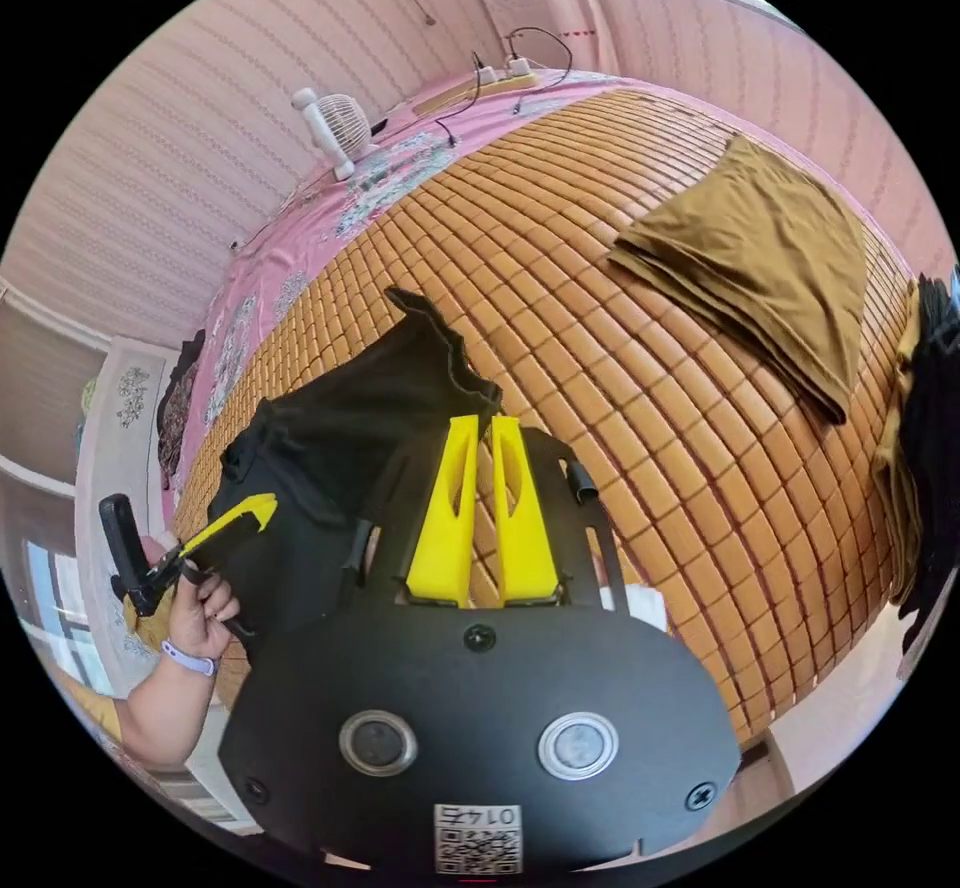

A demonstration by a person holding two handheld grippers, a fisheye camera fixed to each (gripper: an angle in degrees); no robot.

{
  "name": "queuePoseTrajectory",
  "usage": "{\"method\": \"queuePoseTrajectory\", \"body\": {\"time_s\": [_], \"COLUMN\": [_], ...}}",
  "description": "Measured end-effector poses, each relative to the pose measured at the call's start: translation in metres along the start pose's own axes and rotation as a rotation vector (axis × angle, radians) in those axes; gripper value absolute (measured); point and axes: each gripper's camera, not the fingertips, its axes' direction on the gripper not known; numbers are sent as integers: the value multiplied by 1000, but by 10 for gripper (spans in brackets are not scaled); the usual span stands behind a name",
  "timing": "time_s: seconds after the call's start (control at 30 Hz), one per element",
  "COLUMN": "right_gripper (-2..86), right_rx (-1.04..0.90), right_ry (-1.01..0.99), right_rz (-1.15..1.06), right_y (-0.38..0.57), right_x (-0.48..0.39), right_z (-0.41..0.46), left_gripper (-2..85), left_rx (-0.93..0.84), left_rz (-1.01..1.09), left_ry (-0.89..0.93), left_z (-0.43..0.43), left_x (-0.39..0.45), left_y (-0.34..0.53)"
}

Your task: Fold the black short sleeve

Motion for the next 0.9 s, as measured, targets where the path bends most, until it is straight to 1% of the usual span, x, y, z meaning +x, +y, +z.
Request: {"method": "queuePoseTrajectory", "body": {"time_s": [0.03, 0.1, 0.27, 0.33, 0.47, 0.53, 0.63, 0.7, 0.73, 0.9], "right_gripper": [36, 45, 63, 63, 50, 29, 11, 6, 4, 0], "right_rx": [-41, -49, -12, -14, -24, -55, -61, -63, -67, -92], "right_ry": [10, 21, 45, 74, 47, 54, 6, 2, -4, -5], "right_rz": [36, 51, -5, -36, -48, -35, -22, -27, -20, -84], "right_y": [9, 20, 30, 31, 30, 30, 33, 35, 36, 41], "right_x": [15, 28, 29, 25, 25, 28, 31, 31, 31, 26], "right_z": [-1, -5, -15, -12, -8, -3, -1, 1, 2, 10], "left_gripper": [54, 55, 59, 62, 64, 65, 64, 60, 57, 54], "left_rx": [-11, -42, -93, -123, -172, -183, -173, -228, -220, -204], "left_rz": [30, 86, 251, 281, 375, 399, 428, 428, 436, 417], "left_ry": [0, 15, 18, 43, 23, -11, -22, -75, -83, -36], "left_z": [8, 23, 69, 90, 133, 146, 159, 176, 177, 164], "left_x": [7, 20, 70, 87, 126, 138, 151, 153, 152, 142], "left_y": [-9, -23, -66, -79, -102, -111, -125, -130, -132, -136]}}
